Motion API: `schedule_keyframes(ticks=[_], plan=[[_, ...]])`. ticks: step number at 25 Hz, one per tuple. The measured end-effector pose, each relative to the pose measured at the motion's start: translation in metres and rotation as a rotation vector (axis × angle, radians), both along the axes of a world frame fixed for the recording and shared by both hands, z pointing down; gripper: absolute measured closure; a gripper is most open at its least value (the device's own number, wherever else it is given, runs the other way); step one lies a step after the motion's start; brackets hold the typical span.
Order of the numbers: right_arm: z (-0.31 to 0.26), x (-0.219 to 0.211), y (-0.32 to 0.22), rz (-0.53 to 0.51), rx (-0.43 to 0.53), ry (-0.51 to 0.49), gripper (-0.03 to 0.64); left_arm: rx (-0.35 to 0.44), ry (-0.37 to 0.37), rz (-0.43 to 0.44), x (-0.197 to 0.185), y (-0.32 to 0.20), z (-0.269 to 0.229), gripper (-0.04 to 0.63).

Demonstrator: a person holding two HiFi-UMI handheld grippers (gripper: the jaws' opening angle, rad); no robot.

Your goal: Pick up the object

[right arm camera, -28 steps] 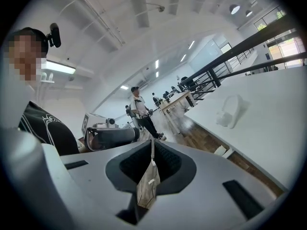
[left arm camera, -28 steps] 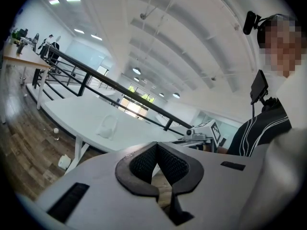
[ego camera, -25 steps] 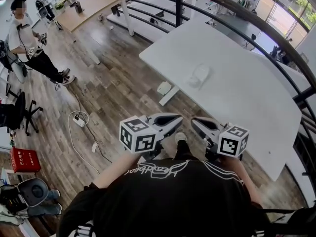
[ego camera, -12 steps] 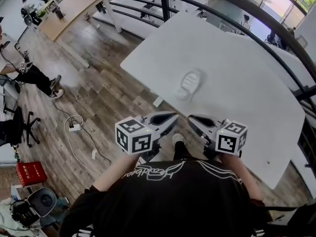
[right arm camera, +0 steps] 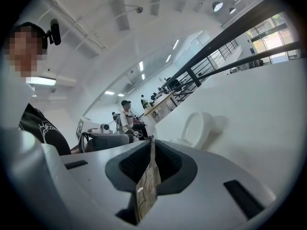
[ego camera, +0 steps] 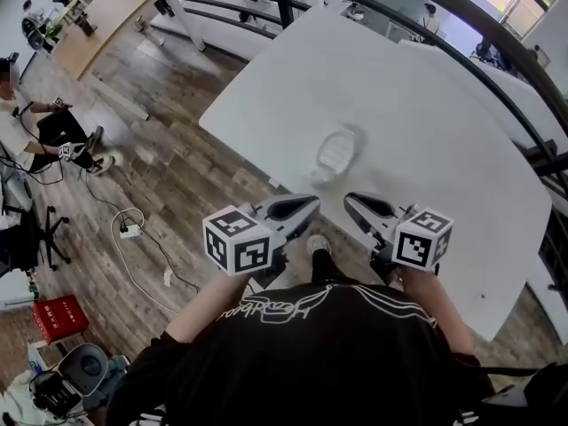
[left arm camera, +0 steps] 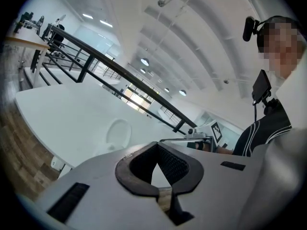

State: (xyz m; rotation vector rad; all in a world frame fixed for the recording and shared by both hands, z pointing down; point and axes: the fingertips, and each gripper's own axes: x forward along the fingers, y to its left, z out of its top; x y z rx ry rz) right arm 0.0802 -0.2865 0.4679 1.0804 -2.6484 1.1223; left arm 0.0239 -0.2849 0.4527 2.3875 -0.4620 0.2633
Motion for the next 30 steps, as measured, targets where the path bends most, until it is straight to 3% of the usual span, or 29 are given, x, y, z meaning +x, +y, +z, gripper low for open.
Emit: schedule_keyframes(ticks=[12, 14, 19, 30], plan=[[0.043, 0.024, -0.052, 0.093, -0.085, 0.074, 0.587, -0.054, -0.006, -0.013, -0.009, -0.024, 0.024, 0.588], [0.055, 0.027, -0.058, 0.098, -0.105, 0.082, 0.500, -0.059, -0.009, -0.023, -0.013, -0.026, 0.030, 0.588], [0.085, 0.035, -0.076, 0.151, -0.180, 0.106, 0.490, -0.072, -0.009, -0.040, -0.020, -0.031, 0.040, 0.588], [0.102, 0.034, -0.107, 0.194, -0.310, 0.040, 0.489, -0.076, 0.001, -0.065, -0.030, -0.052, 0.036, 0.588]])
